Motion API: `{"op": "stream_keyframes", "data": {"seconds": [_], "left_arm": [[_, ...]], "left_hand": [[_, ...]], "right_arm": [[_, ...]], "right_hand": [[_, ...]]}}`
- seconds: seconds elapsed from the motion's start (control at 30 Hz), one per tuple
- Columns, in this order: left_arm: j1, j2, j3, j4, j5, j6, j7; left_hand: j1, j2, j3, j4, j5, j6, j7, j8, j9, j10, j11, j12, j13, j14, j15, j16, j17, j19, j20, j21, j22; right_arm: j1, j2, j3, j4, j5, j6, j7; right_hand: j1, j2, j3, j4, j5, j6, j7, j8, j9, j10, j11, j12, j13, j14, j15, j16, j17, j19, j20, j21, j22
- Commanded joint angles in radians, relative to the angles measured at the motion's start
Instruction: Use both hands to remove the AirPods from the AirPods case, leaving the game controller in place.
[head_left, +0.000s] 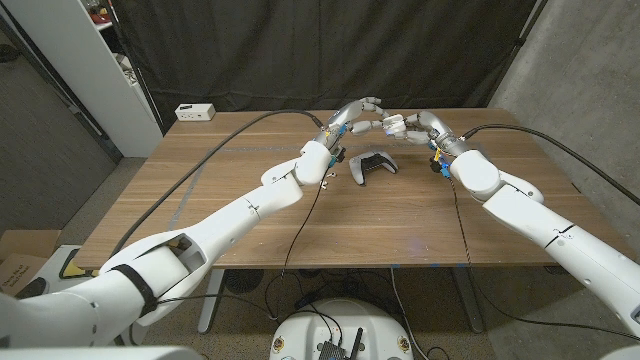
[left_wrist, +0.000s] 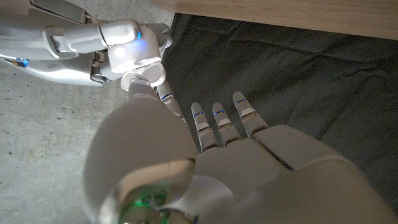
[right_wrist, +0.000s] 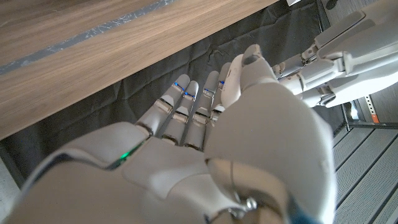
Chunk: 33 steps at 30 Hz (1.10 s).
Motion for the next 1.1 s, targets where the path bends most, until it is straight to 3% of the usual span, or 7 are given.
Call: {"op": "stream_keyframes", "data": {"seconds": [0.03, 0.6, 0.87, 1.1], "left_arm": [[0.030, 0.018, -0.017, -0.037, -0.002, 0.002, -0.006], [0.073, 0.038, -0.030, -0.112, 0.028, 0.044, 0.016], [0.102, 0.046, -0.034, -0.168, 0.077, 0.079, 0.057], [0.127, 0.035, -0.039, -0.193, 0.091, 0.092, 0.095]], "left_hand": [[-0.013, 0.001, -0.008, 0.003, 0.001, 0.003, 0.001, -0.005, 0.004, 0.008, 0.000, 0.005, 0.005, 0.011, -0.059, 0.006, 0.002, 0.007, -0.003, 0.005, 0.002], [-0.028, -0.005, -0.017, 0.009, 0.000, -0.005, 0.002, -0.020, 0.005, 0.010, -0.001, 0.005, 0.007, 0.016, -0.060, 0.005, 0.003, 0.006, -0.002, 0.005, 0.003], [-0.037, -0.010, -0.023, 0.013, 0.001, -0.081, -0.025, -0.059, 0.005, 0.009, 0.002, 0.003, 0.009, 0.020, -0.061, 0.004, 0.003, 0.006, -0.004, 0.005, 0.003], [-0.041, -0.011, -0.025, 0.014, 0.002, -0.087, -0.029, -0.063, 0.005, 0.011, 0.004, 0.004, 0.009, 0.020, -0.062, 0.003, 0.003, 0.007, -0.002, 0.005, 0.003]], "right_arm": [[0.003, 0.003, -0.005, -0.004, -0.007, -0.012, -0.005], [-0.013, -0.008, 0.010, -0.017, -0.004, -0.005, -0.015], [-0.030, -0.027, 0.032, -0.018, 0.004, 0.002, -0.016], [-0.037, -0.041, 0.049, -0.016, 0.026, 0.007, -0.001]], "right_hand": [[0.001, 0.009, 0.004, 0.002, 0.007, 0.077, -0.072, 0.008, 0.233, 0.003, -0.007, 0.001, 0.002, 0.000, -0.156, 0.000, 0.005, -0.003, -0.001, -0.001, 0.002], [0.001, 0.009, 0.005, 0.002, 0.007, 0.079, -0.069, 0.006, 0.234, 0.004, -0.004, 0.000, 0.002, 0.002, -0.155, -0.002, 0.003, -0.002, -0.002, -0.001, 0.002], [-0.001, 0.009, 0.005, 0.003, 0.006, 0.079, -0.071, 0.005, 0.235, 0.004, -0.005, 0.000, 0.002, 0.003, -0.155, -0.003, 0.003, -0.002, -0.002, -0.001, 0.002], [0.000, 0.009, 0.005, 0.003, 0.006, 0.079, -0.070, 0.005, 0.236, 0.004, -0.005, 0.000, 0.002, 0.002, -0.155, -0.002, 0.005, -0.002, -0.002, 0.000, 0.002]]}}
